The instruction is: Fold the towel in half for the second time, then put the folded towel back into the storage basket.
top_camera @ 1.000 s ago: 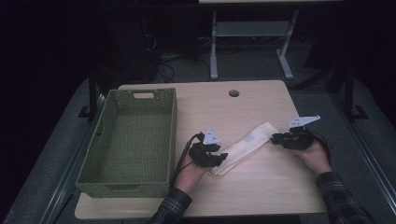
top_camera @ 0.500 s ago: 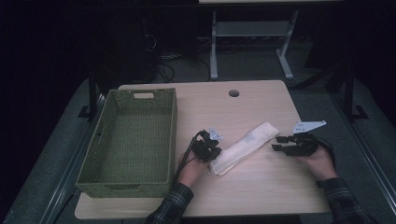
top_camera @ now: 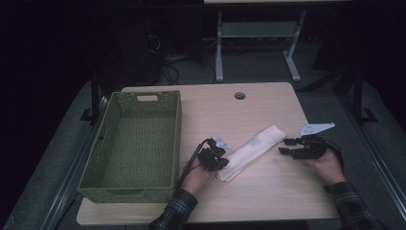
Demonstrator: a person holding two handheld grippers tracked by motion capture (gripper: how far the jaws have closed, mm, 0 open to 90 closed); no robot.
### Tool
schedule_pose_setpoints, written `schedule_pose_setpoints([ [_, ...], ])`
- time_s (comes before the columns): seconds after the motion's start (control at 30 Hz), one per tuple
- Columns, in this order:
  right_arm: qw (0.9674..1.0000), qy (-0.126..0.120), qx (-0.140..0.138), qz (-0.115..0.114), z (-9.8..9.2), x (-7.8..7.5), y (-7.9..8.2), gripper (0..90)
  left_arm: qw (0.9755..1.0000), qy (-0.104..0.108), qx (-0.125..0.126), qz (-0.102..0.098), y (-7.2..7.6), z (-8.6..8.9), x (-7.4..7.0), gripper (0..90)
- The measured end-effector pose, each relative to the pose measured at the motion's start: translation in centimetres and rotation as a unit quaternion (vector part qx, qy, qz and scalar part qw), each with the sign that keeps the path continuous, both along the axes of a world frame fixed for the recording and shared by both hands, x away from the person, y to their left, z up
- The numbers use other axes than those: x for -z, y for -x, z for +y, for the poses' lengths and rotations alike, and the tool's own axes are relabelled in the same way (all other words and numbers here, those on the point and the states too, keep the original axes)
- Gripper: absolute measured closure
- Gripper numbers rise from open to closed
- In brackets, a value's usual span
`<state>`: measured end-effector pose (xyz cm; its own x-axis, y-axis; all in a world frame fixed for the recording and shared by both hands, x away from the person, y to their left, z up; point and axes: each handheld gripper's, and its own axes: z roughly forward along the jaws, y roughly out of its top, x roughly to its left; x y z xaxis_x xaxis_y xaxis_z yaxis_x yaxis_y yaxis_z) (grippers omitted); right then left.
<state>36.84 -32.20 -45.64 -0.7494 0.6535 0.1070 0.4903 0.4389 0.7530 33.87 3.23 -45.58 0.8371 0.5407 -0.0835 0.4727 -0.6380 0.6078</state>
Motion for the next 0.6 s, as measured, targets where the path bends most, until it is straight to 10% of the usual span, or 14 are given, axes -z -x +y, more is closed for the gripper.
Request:
schedule_pose_setpoints([
  [0.6,0.9999,-0.001,-0.008,-0.008,0.2,-0.1,0.0,48.3,0.9954,0.024,0.081,0.045,4.1,-1.2,0.1,89.8],
])
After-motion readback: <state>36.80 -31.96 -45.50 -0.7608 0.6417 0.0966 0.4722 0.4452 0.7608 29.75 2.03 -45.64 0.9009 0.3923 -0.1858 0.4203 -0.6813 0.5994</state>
